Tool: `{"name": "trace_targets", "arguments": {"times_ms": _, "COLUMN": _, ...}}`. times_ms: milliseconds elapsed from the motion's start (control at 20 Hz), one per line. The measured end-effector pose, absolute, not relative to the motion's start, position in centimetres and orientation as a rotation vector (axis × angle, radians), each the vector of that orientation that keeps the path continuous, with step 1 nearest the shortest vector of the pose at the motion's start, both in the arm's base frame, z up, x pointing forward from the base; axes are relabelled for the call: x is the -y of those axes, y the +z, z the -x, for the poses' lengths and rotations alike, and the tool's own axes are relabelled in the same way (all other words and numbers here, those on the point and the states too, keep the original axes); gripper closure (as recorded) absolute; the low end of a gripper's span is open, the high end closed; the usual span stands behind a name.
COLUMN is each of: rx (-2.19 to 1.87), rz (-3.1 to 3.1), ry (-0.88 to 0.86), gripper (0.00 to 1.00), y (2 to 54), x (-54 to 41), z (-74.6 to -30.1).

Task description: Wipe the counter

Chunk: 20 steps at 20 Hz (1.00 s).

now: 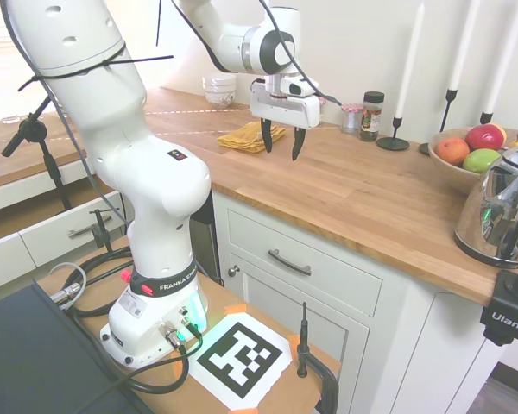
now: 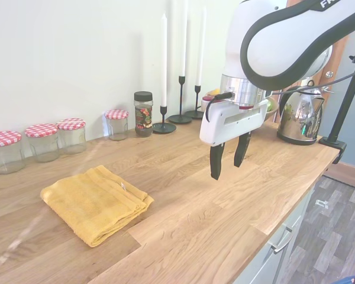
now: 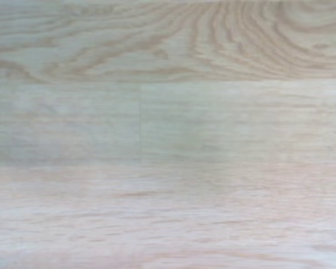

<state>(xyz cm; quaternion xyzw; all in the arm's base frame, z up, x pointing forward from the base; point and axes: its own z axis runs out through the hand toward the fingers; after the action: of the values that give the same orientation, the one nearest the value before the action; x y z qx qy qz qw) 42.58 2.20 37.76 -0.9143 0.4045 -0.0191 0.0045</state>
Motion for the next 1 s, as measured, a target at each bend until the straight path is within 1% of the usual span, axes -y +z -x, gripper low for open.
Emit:
{"name": "trace_targets", "arguments": {"times_ms": 600, "rx": -1.247, "rz": 2.864, "ry": -0.072, "gripper": 0.00, "y": 38.0, "x": -3.2, "z": -43.1}}
{"name": "trace_targets", "arguments": {"times_ms": 1000, "rx": -1.168, "rz": 2.882, "ry": -0.104, "gripper": 0.00, "y": 39.3, "x": -8.0, "z": -47.9}}
